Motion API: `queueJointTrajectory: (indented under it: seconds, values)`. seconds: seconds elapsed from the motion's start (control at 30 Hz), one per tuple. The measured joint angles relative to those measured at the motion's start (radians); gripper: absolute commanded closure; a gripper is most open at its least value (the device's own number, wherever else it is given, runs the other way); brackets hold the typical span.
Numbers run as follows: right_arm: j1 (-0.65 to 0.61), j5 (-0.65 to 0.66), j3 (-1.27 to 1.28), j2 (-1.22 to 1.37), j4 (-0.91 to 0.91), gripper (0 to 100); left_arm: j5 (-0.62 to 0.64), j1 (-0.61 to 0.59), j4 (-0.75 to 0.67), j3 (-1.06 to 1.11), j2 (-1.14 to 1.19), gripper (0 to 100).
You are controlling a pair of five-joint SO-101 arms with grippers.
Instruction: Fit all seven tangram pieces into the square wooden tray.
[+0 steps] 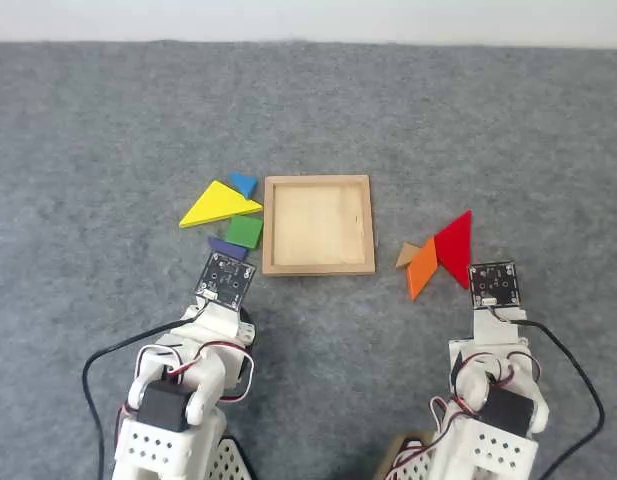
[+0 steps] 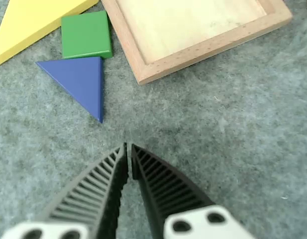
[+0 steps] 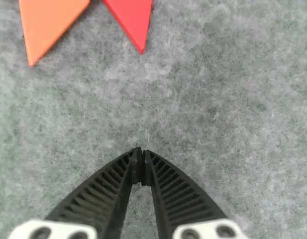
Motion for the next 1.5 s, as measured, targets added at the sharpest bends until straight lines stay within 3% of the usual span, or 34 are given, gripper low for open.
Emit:
queueJointTrajectory:
  seconds: [0.17,0.4,0.77,0.9,1.13,1.5]
  values:
    - [-0.003,0.0,0.0,0.0,-0.002,99.0,0.0,0.0,0.0,0.0,0.0,99]
    - [-0.169,-0.005,-0.011,-0.002,-0.029,99.1,0.0,0.0,0.0,0.0,0.0,99]
    - [-0.404,-0.249,-0.281,-0.012,-0.025,99.0,0.0,0.0,0.0,0.0,0.0,99]
    - [-0.45,-0.345,-0.304,-0.005,-0.1,98.9,0.0,0.0,0.0,0.0,0.0,99]
    - [-0.506,-0.476,-0.402,0.327,-0.235,98.9,0.0,0.0,0.0,0.0,0.0,99]
    - [-0.468,-0.493,-0.703,1.042,-0.362,98.8,0.0,0.002,0.0,0.0,0.0,99]
